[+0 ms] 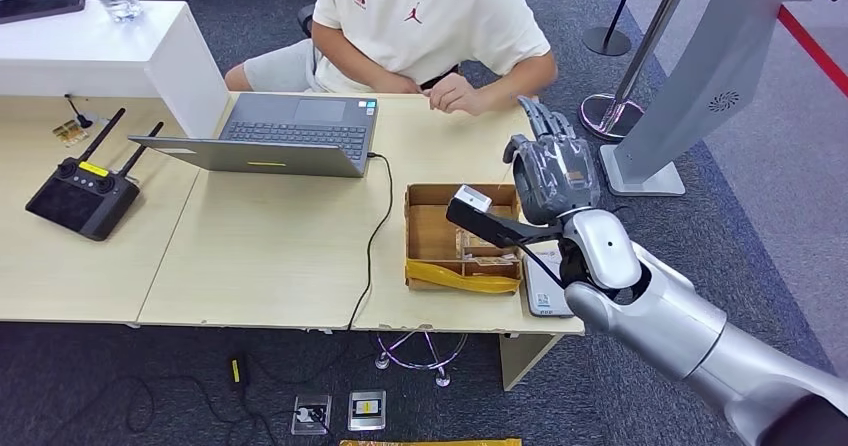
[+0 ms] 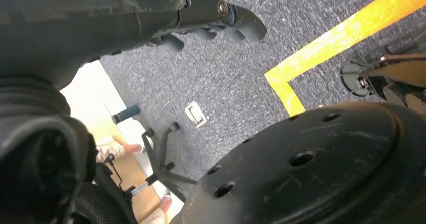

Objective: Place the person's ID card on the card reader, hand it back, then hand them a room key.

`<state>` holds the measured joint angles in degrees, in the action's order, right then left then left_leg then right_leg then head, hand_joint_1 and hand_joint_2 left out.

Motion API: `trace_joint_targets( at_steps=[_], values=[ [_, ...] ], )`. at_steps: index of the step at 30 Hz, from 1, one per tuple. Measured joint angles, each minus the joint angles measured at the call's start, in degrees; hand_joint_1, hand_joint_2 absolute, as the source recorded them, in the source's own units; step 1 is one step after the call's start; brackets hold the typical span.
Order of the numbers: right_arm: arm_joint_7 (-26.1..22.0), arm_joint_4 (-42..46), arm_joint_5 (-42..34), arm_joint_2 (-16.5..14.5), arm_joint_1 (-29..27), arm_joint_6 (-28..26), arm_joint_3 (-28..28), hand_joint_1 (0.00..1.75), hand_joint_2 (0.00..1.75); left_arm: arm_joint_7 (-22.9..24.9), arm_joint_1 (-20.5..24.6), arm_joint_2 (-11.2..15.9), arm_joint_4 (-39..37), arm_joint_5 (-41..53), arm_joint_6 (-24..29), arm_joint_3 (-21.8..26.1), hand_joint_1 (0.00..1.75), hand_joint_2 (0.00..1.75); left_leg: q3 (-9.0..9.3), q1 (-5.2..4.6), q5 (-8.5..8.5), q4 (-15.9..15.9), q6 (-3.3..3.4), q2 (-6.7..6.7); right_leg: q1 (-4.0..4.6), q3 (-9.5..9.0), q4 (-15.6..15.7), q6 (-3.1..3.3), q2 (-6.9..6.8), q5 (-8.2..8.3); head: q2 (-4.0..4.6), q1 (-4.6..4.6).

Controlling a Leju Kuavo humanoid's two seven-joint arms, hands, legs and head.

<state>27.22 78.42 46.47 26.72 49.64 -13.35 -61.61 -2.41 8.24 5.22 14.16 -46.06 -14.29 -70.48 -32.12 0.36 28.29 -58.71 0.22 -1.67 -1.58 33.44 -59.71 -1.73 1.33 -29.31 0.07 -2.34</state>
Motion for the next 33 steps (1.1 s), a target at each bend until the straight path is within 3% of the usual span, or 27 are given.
trace_joint_targets(
  at_steps=[17,33],
  values=[
    [2.59,0.02,-4.07,7.58,-16.64,-6.47,8.98,1.75,1.75,-0.05,-0.35,-0.15,0.0,-1.5,0.0,0.29,0.0,0.0,0.0,0.0,0.06,0.0,-0.02,0.07,0.0,-0.01,0.08,0.0,0.06,0.0,0.0,0.02],
    [0.11,0.0,-3.48,8.03,-23.03,-3.99,11.87,1.75,1.75,-0.07,-0.32,-0.47,0.0,-1.83,0.0,0.27,0.0,0.0,-0.02,0.0,0.06,0.01,-0.02,0.08,0.0,-0.01,0.07,0.0,0.06,0.0,0.0,0.01]
  ],
)
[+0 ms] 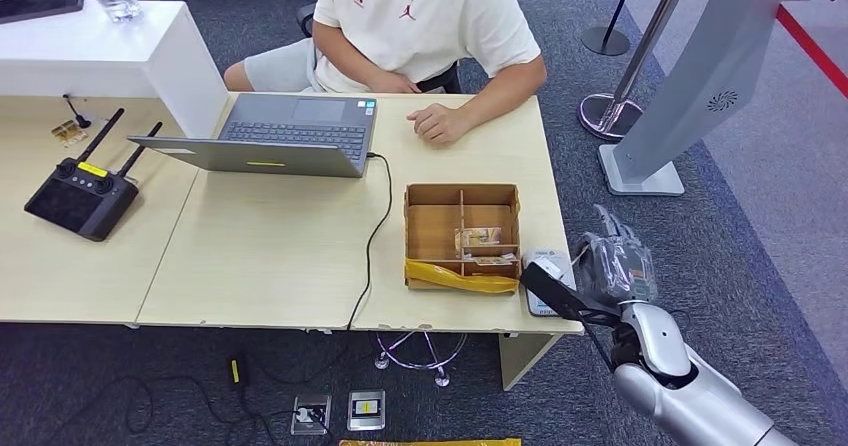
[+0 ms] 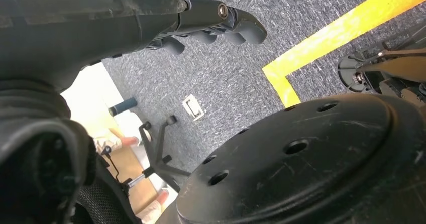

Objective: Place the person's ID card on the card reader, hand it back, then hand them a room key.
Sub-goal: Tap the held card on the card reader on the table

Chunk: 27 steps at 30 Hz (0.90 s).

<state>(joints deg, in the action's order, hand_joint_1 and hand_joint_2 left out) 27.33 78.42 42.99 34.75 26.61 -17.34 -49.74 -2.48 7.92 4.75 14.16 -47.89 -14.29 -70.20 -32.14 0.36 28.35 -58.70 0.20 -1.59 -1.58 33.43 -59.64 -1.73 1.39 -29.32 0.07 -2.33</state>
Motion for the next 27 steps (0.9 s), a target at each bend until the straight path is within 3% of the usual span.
trace_joint_targets(
  at_steps=[27],
  values=[
    [-2.23,-3.54,-0.75,-3.95,-1.94,1.97,-1.1,1.75,1.75,-0.01,0.04,-0.01,0.0,0.38,0.0,0.0,0.0,0.0,0.02,0.0,0.0,0.0,0.0,0.01,0.0,0.0,0.0,0.0,0.01,0.0,0.0,0.0]
  ],
)
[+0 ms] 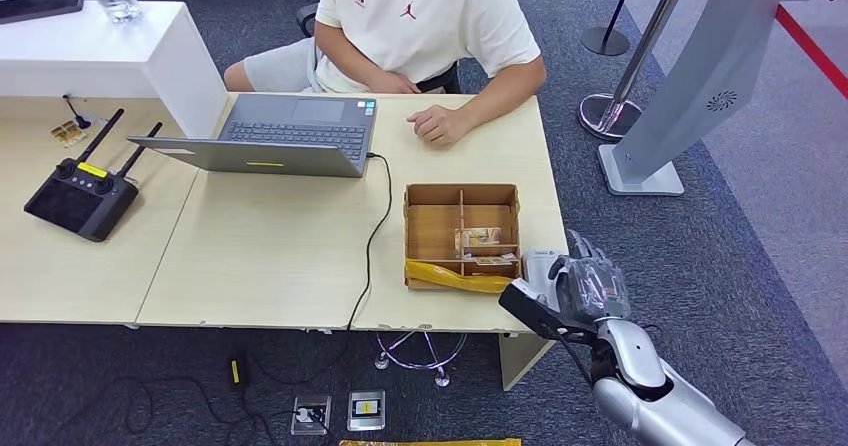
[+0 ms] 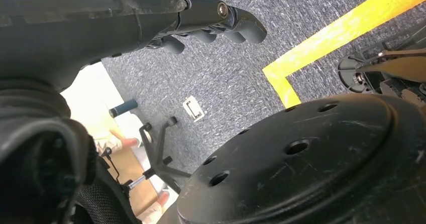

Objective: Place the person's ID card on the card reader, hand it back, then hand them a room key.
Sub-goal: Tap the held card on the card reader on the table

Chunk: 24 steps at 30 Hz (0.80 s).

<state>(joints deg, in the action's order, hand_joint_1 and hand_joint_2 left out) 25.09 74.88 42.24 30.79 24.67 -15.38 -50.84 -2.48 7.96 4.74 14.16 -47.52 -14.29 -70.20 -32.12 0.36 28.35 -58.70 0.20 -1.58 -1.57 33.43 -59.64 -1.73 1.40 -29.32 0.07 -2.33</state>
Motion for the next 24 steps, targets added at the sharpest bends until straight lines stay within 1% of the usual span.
trace_joint_targets(
  at_steps=[15,24],
  values=[
    [-1.56,-2.66,-0.64,-1.77,-0.15,-1.26,0.08,1.75,1.75,0.0,0.0,-0.11,0.0,-0.28,0.0,0.0,0.0,0.0,0.15,0.0,0.0,0.0,0.0,0.03,0.0,-0.12,0.0,0.0,0.02,0.0,0.0,-0.01],
    [-1.48,-3.17,0.23,-2.22,-0.26,-2.22,0.68,1.75,1.75,-0.06,0.0,-0.17,0.0,-0.19,0.0,0.0,0.0,0.0,0.24,0.0,0.0,0.0,0.0,0.04,0.0,-0.23,0.01,0.0,0.02,0.0,0.0,-0.01]
  ],
)
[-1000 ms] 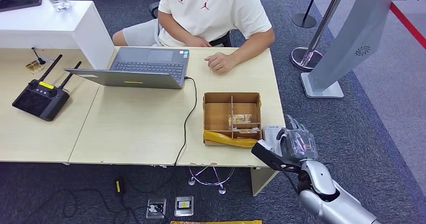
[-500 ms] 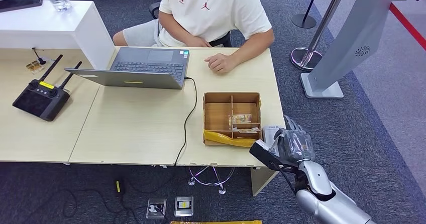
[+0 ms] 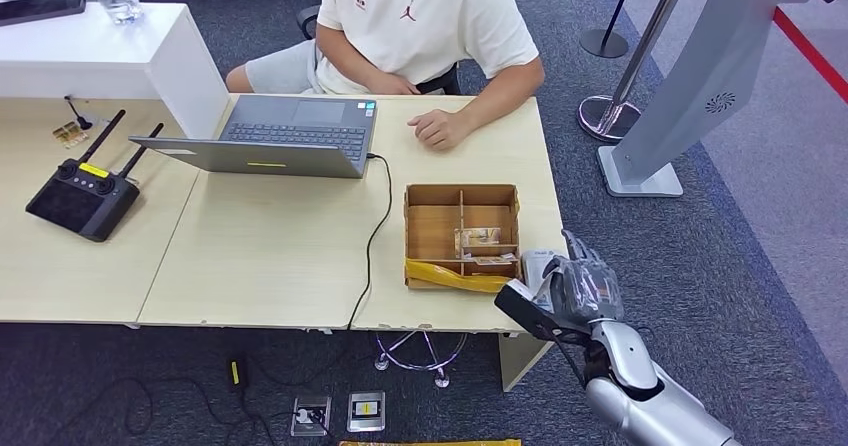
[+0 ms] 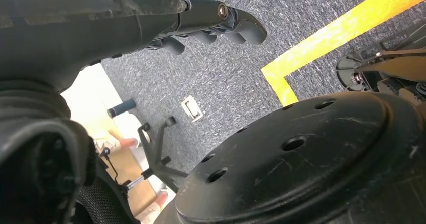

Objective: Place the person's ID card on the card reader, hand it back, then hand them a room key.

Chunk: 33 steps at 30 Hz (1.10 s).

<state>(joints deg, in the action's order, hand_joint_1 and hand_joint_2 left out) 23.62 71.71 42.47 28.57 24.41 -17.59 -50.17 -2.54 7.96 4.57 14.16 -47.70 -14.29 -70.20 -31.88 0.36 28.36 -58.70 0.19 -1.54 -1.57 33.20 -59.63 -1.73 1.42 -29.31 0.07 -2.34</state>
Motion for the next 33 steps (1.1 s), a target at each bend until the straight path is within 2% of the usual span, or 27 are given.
trace_joint_targets(
  at_steps=[9,14,25,29,33],
  values=[
    [2.02,0.28,2.01,0.42,0.5,-0.32,2.01,1.75,1.75,-0.31,-0.01,-0.05,0.0,0.26,0.0,-0.1,0.0,0.0,-0.04,0.0,0.0,0.0,0.0,0.0,0.0,0.02,0.0,0.0,-0.01,0.0,0.0,0.01],
    [3.82,3.06,3.61,2.15,3.87,1.06,3.57,1.75,1.75,-0.52,0.0,-0.05,0.0,0.32,0.0,-0.11,0.0,0.0,-0.04,-0.01,0.0,0.0,0.0,0.04,-0.01,0.05,-0.01,0.0,0.03,0.0,0.0,-0.01],
    [4.19,6.14,4.92,3.65,6.06,1.58,4.99,1.75,1.75,-0.81,0.0,-0.05,0.0,0.34,0.0,-0.13,0.0,0.0,-0.07,-0.01,0.0,0.0,0.0,0.03,-0.01,0.05,-0.01,0.0,0.02,0.01,0.0,0.01],
    [4.91,7.96,7.0,4.19,10.17,2.58,5.11,1.75,1.75,-0.91,0.01,-0.05,0.0,0.31,0.0,-0.17,0.0,0.0,-0.06,-0.01,0.0,0.0,0.0,0.07,-0.01,0.06,-0.01,-0.01,0.06,0.01,0.0,0.01],
    [4.96,9.69,8.34,4.19,15.72,6.02,4.94,1.75,1.75,-0.93,0.04,-0.05,0.0,0.7,0.0,-0.56,0.0,0.0,-0.07,-0.01,-0.01,0.0,0.0,0.06,-0.01,0.05,-0.02,0.0,0.08,0.02,0.0,0.01]
  ],
)
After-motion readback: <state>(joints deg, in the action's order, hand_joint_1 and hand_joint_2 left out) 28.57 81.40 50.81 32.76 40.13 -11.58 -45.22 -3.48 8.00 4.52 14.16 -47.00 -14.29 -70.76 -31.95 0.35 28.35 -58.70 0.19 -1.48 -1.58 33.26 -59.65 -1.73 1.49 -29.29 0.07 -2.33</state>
